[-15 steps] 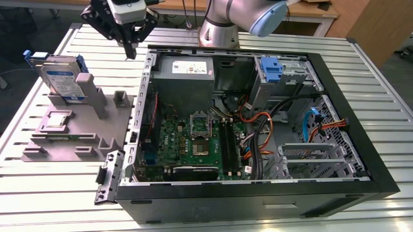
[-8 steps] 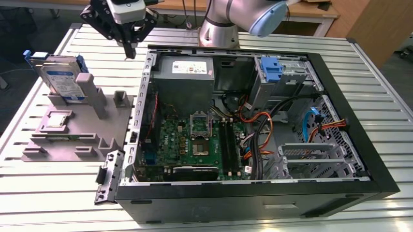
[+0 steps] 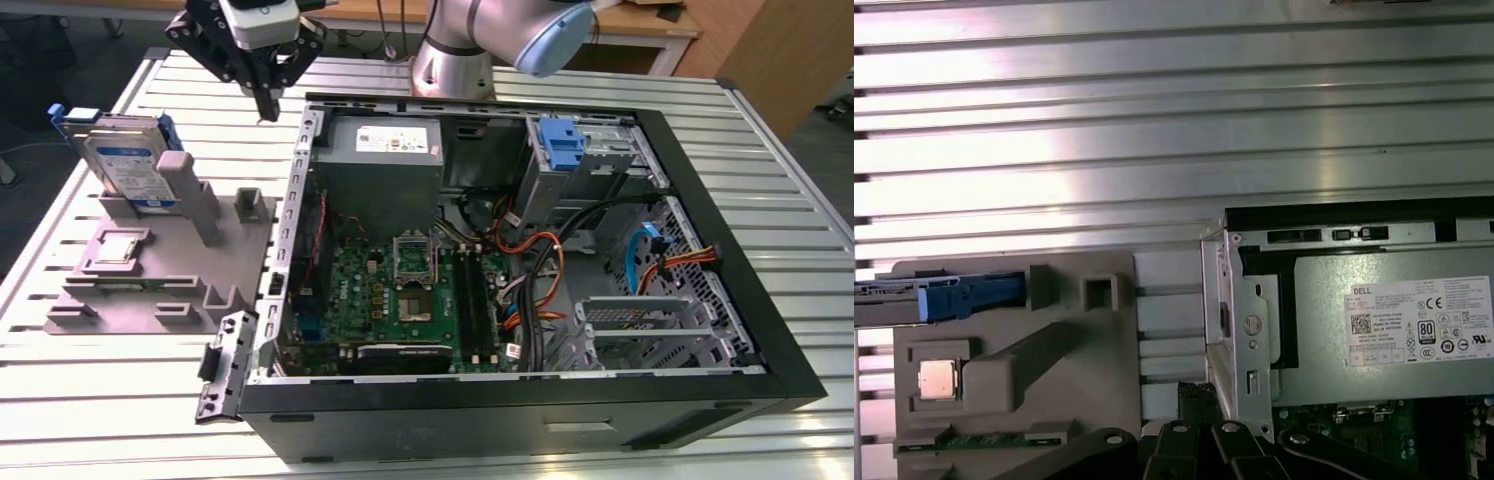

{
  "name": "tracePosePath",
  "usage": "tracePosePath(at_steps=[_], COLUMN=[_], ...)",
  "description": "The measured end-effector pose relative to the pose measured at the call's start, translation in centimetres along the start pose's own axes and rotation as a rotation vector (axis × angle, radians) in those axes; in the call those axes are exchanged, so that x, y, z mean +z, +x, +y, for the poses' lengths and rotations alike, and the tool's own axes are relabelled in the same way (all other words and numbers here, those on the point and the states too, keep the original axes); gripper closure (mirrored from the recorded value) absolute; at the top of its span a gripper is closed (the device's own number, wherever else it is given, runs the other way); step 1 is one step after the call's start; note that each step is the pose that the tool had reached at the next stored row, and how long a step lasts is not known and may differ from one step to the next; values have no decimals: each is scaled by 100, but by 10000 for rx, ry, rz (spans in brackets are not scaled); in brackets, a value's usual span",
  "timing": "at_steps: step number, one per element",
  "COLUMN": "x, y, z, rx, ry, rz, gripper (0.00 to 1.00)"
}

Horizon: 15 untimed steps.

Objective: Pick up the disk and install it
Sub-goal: 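Reach for the disk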

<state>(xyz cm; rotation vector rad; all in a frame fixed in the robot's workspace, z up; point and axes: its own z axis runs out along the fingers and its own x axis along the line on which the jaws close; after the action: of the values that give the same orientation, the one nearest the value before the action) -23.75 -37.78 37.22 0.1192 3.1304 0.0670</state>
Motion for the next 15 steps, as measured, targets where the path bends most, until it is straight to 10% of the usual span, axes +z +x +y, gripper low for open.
tracePosePath(at_steps=[15], x=[20], y=[25], z=[18], rx=[0], ry=[1], rz=[17], gripper=[90])
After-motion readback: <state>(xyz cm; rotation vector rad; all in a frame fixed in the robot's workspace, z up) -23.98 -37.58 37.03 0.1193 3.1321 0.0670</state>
